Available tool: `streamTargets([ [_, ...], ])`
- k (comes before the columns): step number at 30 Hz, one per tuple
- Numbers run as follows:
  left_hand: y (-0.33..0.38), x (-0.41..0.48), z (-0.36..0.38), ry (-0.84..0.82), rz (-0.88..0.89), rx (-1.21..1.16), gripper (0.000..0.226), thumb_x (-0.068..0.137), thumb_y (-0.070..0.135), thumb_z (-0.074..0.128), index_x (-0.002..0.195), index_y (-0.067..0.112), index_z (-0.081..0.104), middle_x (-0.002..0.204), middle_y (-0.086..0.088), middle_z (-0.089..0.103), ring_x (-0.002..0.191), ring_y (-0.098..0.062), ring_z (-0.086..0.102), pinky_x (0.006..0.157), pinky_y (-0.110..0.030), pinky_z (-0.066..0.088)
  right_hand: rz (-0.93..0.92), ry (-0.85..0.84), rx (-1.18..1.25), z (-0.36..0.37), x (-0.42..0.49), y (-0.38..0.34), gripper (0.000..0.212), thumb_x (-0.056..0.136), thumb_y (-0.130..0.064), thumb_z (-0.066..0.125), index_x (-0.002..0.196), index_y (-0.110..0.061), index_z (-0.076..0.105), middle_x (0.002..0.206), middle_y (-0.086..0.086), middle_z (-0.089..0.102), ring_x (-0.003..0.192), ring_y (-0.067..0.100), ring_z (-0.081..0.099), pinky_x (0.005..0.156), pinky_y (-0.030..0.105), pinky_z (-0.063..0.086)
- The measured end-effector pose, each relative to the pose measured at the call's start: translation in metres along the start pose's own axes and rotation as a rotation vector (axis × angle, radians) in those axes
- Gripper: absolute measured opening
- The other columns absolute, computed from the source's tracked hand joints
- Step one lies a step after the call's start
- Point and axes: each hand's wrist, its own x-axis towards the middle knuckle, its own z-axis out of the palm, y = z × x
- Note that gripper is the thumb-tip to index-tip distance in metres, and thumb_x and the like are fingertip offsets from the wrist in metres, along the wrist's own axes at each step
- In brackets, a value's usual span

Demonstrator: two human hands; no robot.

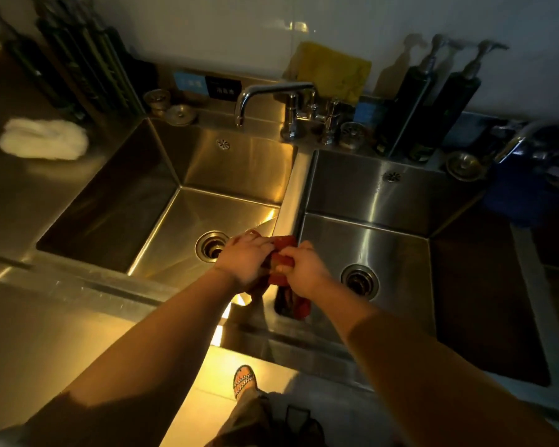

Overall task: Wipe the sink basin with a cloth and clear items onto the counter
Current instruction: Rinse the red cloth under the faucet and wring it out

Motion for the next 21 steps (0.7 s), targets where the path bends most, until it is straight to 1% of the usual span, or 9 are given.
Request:
streamTargets([
  [2, 0.006, -0.014, 0.002, -0.003, -0.009, 0.044, 0.047, 0.092, 0.039, 0.050, 0.136, 0.025, 0.042, 0.144, 0.005, 0.037, 0.138, -0.018, 0.022, 0.113, -0.050, 0.012, -0.051, -0.047, -0.093, 0.000, -0.012, 0.002, 0.032, 0.088, -0.019, 0.060, 0.121, -0.017, 0.060, 0.126, 0.014, 0.044, 0.108, 0.028, 0.050, 0.087, 0.023, 0.038],
  [4, 0.012, -0.027, 0.003, -0.005, 0.004, 0.065, 0.046, 0.091, 0.039, 0.049, 0.134, 0.024, 0.043, 0.142, 0.004, 0.039, 0.138, -0.017, 0.022, 0.113, -0.055, 0.010, -0.084, -0.087, -0.187, -0.001, -0.024, 0.004, 0.032, 0.091, -0.023, 0.057, 0.123, -0.021, 0.057, 0.124, 0.008, 0.040, 0.106, 0.023, 0.048, 0.090, 0.022, 0.034],
  [9, 0.025, -0.056, 0.004, 0.001, 0.049, 0.008, 0.039, 0.089, 0.045, 0.050, 0.122, 0.024, 0.049, 0.125, -0.001, 0.052, 0.124, -0.021, 0.042, 0.112, -0.052, 0.019, -0.163, -0.154, -0.295, -0.014, -0.051, 0.002, 0.036, 0.091, -0.031, 0.058, 0.126, -0.023, 0.056, 0.111, 0.001, 0.037, 0.103, 0.023, 0.050, 0.090, 0.027, 0.038],
  [12, 0.037, -0.070, 0.011, 0.010, 0.057, 0.078, 0.044, 0.086, 0.049, 0.052, 0.122, 0.026, 0.046, 0.125, 0.000, 0.053, 0.122, -0.022, 0.044, 0.110, -0.047, 0.024, -0.235, -0.210, -0.399, -0.026, -0.066, 0.008, 0.033, 0.086, -0.038, 0.062, 0.117, -0.027, 0.061, 0.104, -0.002, 0.037, 0.098, 0.020, 0.049, 0.083, 0.026, 0.037],
  [15, 0.053, -0.082, 0.025, 0.064, 0.077, 0.056, 0.048, 0.077, 0.042, 0.062, 0.119, 0.022, 0.049, 0.121, -0.001, 0.056, 0.117, -0.020, 0.047, 0.106, -0.036, 0.027, -0.218, -0.290, -0.340, -0.035, -0.079, 0.015, 0.019, 0.083, -0.051, 0.060, 0.092, -0.035, 0.067, 0.098, -0.004, 0.046, 0.094, 0.017, 0.049, 0.077, 0.025, 0.037],
  [17, 0.059, -0.089, 0.031, 0.089, 0.059, -0.024, 0.053, 0.073, 0.036, 0.065, 0.121, 0.018, 0.051, 0.120, -0.004, 0.056, 0.115, -0.021, 0.048, 0.106, -0.034, 0.028, -0.185, -0.203, -0.195, -0.034, -0.084, 0.016, 0.025, 0.085, -0.054, 0.054, 0.081, -0.035, 0.069, 0.090, -0.007, 0.050, 0.088, 0.015, 0.052, 0.070, 0.025, 0.037],
  [18, 0.060, -0.092, 0.032, 0.098, 0.046, -0.052, 0.054, 0.073, 0.036, 0.065, 0.121, 0.017, 0.051, 0.118, -0.004, 0.057, 0.113, -0.021, 0.049, 0.105, -0.033, 0.030, -0.191, -0.092, -0.151, -0.030, -0.084, 0.017, 0.027, 0.088, -0.052, 0.051, 0.084, -0.033, 0.070, 0.091, -0.006, 0.051, 0.088, 0.015, 0.053, 0.071, 0.025, 0.038],
  [20, 0.057, -0.098, 0.031, 0.121, 0.029, -0.087, 0.048, 0.074, 0.043, 0.058, 0.114, 0.017, 0.054, 0.111, -0.004, 0.059, 0.107, -0.020, 0.050, 0.098, -0.030, 0.033, -0.182, 0.117, -0.126, -0.015, -0.082, 0.017, 0.029, 0.093, -0.046, 0.045, 0.105, -0.029, 0.066, 0.110, 0.001, 0.051, 0.101, 0.020, 0.052, 0.085, 0.028, 0.042],
  [21, 0.055, -0.101, 0.030, 0.138, 0.021, -0.098, 0.044, 0.076, 0.045, 0.051, 0.110, 0.018, 0.056, 0.107, -0.003, 0.060, 0.104, -0.020, 0.050, 0.094, -0.028, 0.033, -0.141, 0.135, -0.120, -0.006, -0.081, 0.017, 0.034, 0.096, -0.044, 0.040, 0.119, -0.028, 0.059, 0.124, 0.004, 0.046, 0.113, 0.023, 0.048, 0.094, 0.031, 0.039],
])
